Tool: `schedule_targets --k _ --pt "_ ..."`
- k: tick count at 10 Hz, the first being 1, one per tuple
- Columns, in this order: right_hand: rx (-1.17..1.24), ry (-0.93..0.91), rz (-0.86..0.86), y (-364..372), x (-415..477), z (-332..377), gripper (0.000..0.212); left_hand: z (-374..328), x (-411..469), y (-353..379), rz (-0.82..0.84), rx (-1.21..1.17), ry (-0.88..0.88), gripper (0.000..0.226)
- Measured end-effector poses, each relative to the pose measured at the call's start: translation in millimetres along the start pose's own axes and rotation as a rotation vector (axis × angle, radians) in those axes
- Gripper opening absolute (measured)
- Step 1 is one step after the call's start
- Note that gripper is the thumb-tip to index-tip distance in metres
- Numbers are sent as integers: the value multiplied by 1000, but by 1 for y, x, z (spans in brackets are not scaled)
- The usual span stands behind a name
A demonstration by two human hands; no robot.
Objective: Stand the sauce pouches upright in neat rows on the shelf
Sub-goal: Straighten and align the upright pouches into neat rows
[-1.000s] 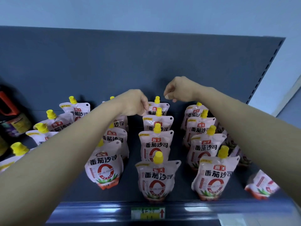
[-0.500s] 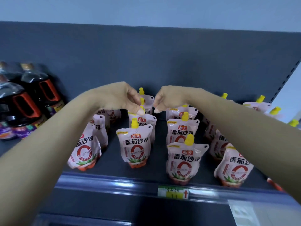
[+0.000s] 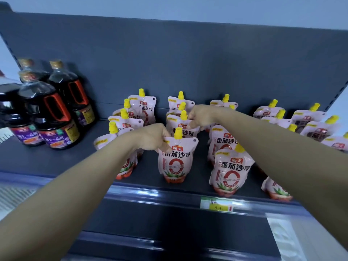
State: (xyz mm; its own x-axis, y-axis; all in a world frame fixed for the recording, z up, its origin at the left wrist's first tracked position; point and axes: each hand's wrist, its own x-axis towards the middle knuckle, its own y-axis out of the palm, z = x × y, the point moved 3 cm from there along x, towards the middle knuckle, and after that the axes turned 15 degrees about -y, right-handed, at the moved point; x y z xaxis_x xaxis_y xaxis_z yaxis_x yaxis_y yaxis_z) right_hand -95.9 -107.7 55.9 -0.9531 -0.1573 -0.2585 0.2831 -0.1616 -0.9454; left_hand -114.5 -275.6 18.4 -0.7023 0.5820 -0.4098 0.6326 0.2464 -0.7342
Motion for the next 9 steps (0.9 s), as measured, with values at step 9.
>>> schedule_targets --k 9 --pt "-8 -6 45 3 -7 26 15 16 -20 -4 23 -54 82 6"
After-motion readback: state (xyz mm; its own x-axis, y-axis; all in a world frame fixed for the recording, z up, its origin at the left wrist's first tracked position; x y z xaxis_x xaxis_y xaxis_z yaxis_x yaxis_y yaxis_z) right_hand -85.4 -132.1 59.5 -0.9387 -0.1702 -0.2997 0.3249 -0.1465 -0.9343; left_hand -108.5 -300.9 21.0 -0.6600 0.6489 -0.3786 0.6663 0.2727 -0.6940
